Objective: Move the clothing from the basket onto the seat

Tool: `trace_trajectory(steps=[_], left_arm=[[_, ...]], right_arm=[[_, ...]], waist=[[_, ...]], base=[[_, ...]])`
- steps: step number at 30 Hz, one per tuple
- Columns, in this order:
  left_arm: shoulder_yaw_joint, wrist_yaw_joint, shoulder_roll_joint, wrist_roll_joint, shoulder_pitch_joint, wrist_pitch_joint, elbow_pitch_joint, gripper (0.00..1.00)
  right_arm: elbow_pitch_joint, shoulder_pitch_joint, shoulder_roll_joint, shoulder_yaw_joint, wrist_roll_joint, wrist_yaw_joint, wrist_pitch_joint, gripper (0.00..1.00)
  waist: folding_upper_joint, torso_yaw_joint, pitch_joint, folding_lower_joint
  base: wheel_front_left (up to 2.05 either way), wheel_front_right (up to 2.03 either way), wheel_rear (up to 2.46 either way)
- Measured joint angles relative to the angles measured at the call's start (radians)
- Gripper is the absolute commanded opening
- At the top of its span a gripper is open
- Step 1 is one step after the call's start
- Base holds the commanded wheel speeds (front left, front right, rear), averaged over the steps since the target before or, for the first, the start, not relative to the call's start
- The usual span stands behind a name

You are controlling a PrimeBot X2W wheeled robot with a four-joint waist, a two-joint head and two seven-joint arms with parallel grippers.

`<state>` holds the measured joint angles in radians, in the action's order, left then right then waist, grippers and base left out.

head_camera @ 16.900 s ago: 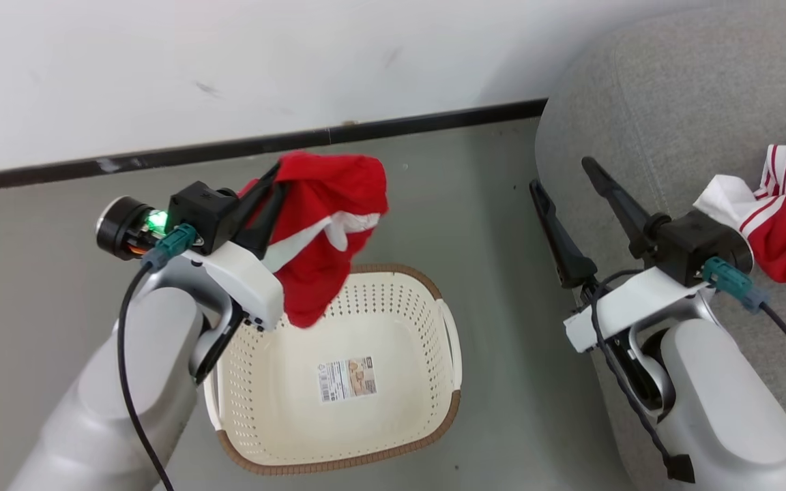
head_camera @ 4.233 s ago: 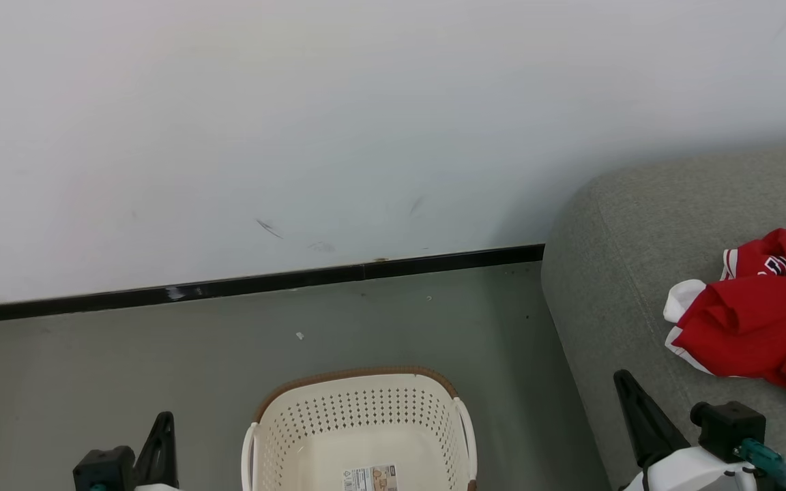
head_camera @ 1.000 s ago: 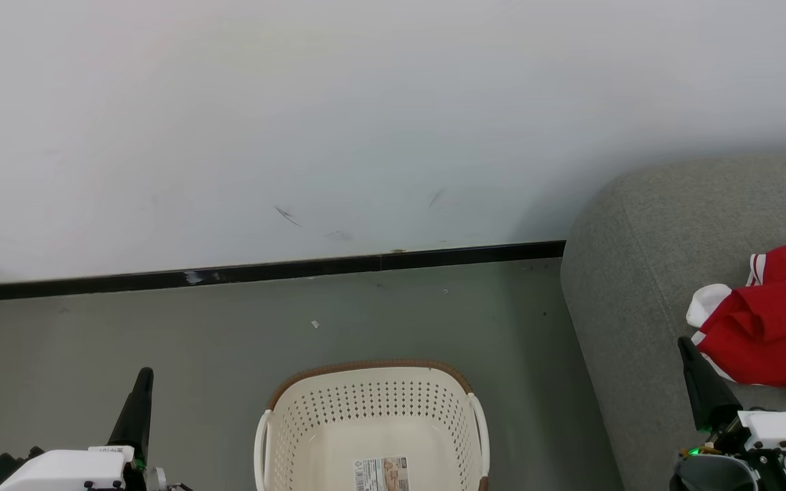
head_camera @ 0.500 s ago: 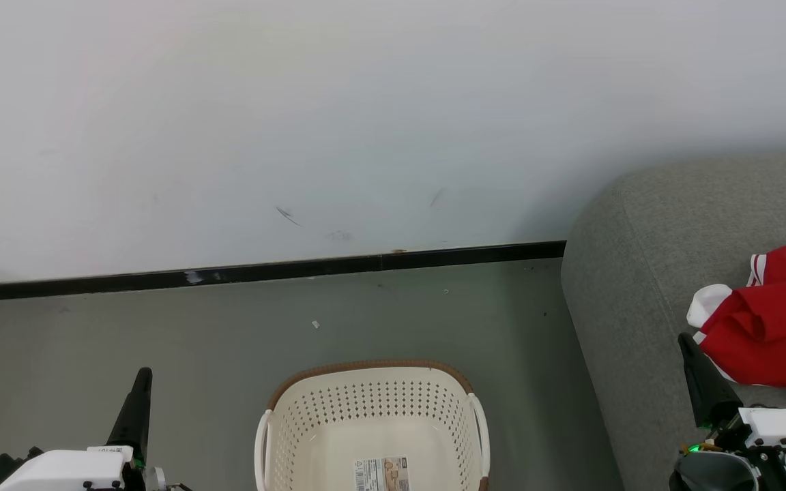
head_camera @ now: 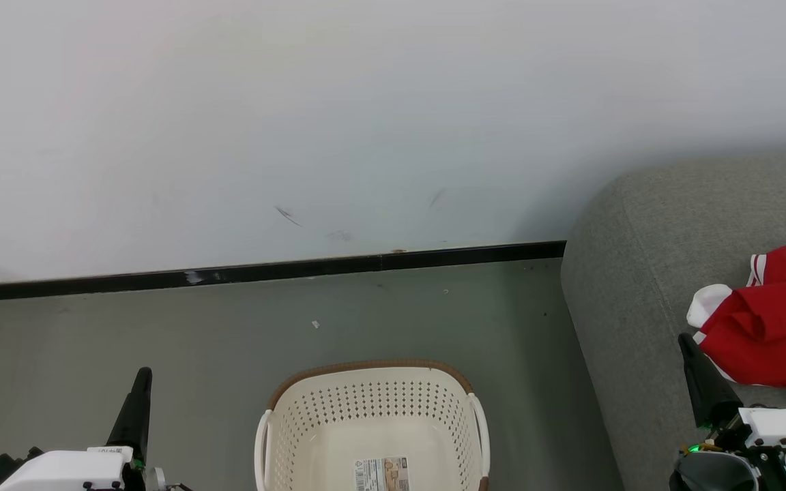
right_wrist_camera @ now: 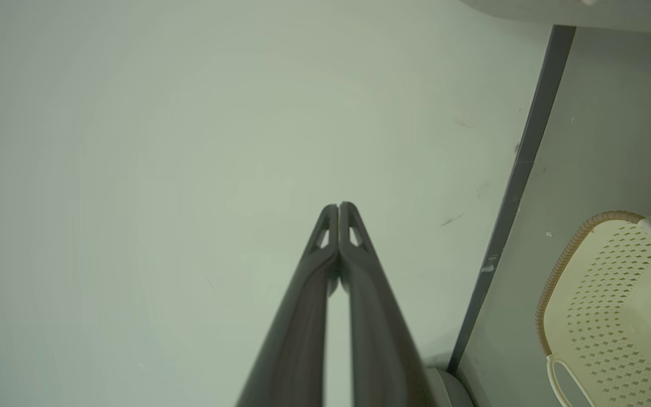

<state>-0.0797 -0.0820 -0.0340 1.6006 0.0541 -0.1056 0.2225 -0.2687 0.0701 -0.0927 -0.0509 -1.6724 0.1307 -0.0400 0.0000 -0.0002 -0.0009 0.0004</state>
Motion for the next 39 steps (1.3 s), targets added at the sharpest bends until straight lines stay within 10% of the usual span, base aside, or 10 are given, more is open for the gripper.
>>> trace_trajectory(steps=[39], left_arm=[[0.0,-0.001,0.0,0.0,0.001,0.0,0.006,0.0]], right_arm=[[-0.001,0.0,-0.001,0.0,0.0,0.0,0.0,0.0]], waist=[[0.0,0.0,0.0,-0.0002]], base=[[0.0,0.0,0.0]])
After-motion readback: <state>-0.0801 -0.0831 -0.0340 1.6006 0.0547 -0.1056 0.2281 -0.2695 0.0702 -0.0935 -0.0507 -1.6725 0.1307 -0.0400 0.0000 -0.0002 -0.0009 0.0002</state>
